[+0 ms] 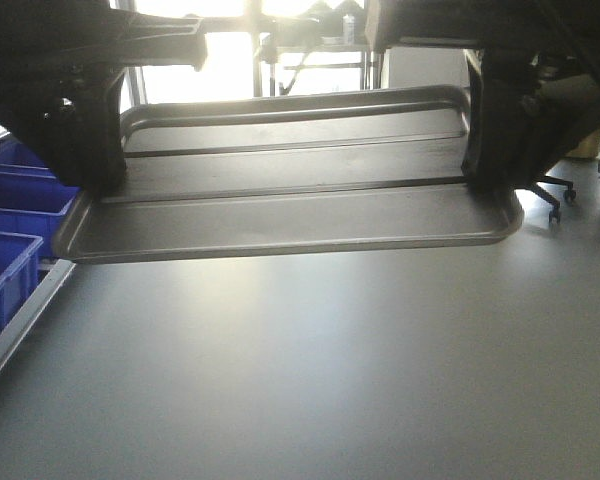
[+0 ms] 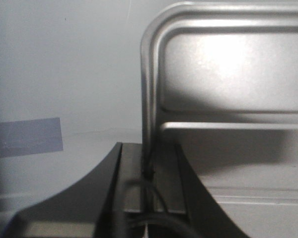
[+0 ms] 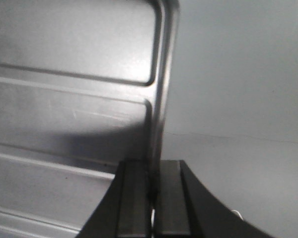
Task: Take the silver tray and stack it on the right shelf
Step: 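Hold the tray level with both grippers while the base drives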
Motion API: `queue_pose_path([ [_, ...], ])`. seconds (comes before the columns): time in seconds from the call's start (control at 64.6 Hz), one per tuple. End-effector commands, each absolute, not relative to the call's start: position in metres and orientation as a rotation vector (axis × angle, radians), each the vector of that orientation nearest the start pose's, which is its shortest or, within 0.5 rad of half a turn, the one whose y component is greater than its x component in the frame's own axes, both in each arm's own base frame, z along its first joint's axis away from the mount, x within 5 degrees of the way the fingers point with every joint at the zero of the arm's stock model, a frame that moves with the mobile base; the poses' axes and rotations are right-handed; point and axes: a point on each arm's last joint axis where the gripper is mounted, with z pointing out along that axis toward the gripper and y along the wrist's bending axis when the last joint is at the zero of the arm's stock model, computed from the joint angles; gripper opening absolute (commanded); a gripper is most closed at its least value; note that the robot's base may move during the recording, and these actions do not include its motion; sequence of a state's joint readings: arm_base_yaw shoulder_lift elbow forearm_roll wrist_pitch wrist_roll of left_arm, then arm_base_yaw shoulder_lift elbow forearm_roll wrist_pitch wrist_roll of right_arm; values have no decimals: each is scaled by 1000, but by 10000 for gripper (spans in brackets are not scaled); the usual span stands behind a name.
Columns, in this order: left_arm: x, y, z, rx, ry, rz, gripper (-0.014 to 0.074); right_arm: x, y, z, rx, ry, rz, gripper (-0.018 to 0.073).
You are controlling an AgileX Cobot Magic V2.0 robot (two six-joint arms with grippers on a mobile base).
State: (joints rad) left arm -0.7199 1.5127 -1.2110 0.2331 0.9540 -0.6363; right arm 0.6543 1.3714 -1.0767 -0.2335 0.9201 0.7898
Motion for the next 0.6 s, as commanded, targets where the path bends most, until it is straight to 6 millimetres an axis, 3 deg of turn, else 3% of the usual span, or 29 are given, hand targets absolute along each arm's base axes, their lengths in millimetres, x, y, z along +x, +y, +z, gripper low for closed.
queue_pose_path([
  [0.0, 239, -194, 318, 258, 2588, -210, -92, 227, 154, 319, 10, 2538, 276, 60],
  [0.588, 239, -194, 318, 258, 2588, -210, -92, 227, 154, 319, 10, 2538, 276, 60],
])
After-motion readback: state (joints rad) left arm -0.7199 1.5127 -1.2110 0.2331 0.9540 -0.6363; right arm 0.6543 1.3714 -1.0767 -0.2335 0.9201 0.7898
